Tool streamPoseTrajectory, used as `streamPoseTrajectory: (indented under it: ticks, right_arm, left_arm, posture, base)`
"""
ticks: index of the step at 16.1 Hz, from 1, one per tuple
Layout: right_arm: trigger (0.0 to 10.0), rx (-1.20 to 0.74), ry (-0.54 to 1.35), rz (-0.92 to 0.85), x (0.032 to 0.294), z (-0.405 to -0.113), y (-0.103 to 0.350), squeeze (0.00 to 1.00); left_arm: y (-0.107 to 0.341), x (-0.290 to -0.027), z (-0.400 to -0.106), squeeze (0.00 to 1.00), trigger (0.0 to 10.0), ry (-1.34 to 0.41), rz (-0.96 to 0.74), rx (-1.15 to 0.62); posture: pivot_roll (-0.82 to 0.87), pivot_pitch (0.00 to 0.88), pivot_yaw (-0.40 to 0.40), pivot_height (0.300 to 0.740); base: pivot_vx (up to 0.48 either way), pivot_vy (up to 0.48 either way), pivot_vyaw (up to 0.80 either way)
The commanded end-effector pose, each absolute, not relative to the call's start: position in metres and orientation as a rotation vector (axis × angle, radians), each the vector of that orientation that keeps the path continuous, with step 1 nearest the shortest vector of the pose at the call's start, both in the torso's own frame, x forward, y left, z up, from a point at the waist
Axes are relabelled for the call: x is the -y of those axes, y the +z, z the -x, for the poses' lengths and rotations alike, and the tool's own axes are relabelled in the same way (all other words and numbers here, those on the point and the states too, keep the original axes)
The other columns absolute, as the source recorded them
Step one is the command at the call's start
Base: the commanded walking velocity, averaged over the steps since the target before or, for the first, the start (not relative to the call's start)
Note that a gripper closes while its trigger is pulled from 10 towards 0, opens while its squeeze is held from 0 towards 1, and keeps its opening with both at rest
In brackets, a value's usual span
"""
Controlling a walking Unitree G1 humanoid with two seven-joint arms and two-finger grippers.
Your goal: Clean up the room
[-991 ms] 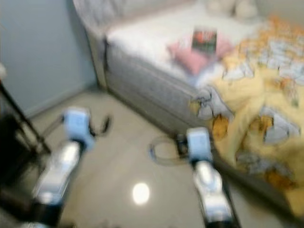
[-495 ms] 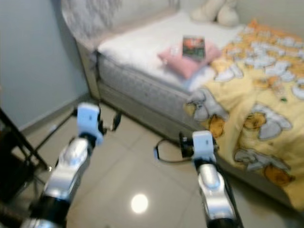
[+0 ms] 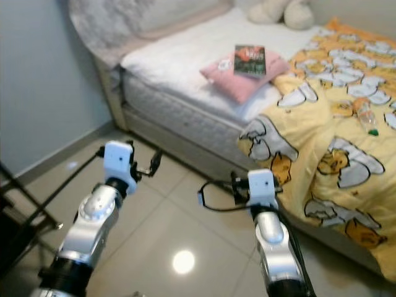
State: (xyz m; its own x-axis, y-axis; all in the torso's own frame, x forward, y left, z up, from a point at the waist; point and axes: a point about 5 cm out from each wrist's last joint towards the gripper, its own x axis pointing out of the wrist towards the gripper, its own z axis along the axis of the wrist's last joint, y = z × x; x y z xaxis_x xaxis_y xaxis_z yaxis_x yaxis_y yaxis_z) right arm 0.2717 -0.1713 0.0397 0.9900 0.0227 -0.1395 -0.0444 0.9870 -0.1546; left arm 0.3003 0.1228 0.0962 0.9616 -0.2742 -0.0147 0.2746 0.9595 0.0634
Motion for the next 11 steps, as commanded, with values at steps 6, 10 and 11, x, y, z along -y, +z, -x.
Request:
streamPoseTrajectory:
  ticks: [6, 10, 11]
  right_arm:
    - [10.0, -0.128, 0.004, 0.151, 0.176, -0.267, 0.038, 0.0]
    - [10.0, -0.116, 0.063, 0.158, 0.167, -0.269, 0.041, 0.0]
    - [10.0, -0.111, 0.073, 0.156, 0.165, -0.27, 0.042, 0.0]
  left_arm:
    - [0.081, -0.141, -0.291, 0.0, 10.0, -0.182, -0.012, -0.082]
    - [0.082, -0.142, -0.291, 0.0, 10.0, -0.143, 0.005, -0.062]
    - [0.082, -0.141, -0.292, 0.0, 10.0, -0.144, 0.002, -0.065]
  posture:
    - [0.02, 0.0, -0.014, 0.74]
    - [0.01, 0.0, -0.021, 0.74]
    - [0.01, 0.0, -0.022, 0.74]
  base:
    - [0.197, 0.0, -0.65]
    - [0.1, -0.066, -0.33]
    - [0.401, -0.259, 0.0]
